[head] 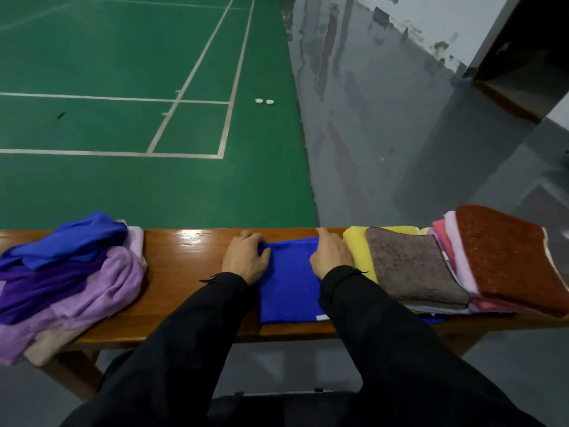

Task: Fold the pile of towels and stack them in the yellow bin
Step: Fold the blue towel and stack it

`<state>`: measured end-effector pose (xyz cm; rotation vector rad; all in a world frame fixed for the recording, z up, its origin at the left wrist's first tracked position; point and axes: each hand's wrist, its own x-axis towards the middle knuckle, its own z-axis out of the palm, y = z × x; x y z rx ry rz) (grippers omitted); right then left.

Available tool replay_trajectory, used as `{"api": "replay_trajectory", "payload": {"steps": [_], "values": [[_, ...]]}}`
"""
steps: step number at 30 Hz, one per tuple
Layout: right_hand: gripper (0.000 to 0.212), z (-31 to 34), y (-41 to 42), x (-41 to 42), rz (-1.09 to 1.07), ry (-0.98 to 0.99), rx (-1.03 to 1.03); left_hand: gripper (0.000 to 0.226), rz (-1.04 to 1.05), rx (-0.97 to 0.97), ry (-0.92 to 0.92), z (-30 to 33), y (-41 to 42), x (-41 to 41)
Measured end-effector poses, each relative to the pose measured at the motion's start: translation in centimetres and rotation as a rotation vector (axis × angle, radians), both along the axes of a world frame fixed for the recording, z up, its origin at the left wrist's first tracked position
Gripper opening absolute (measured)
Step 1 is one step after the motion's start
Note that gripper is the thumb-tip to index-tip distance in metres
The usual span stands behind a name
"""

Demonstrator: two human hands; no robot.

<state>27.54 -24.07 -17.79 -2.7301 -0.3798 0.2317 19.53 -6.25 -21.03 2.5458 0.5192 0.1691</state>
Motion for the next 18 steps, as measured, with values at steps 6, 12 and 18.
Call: {"api": "replay_trajectory", "payload": {"steps": [6, 12, 18], "values": [[0.024, -1.3, 0.4, 0.1, -0.03, -0.153, 0.124, 0.018, 0.053, -0.144, -0.073, 0.2, 1.0, -0.5], [0.007, -1.4, 1.1, 0.3, -0.018, -0.238, 0.257, 0.025, 0.051, -0.279, -0.048, 0.8, 1.8, -0.9], [0.023, -3.4, 2.2, 1.6, 0.006, -0.14, 0.246, 0.017, 0.098, -0.422, -0.02, 0.2, 2.8, -0.5]]}}
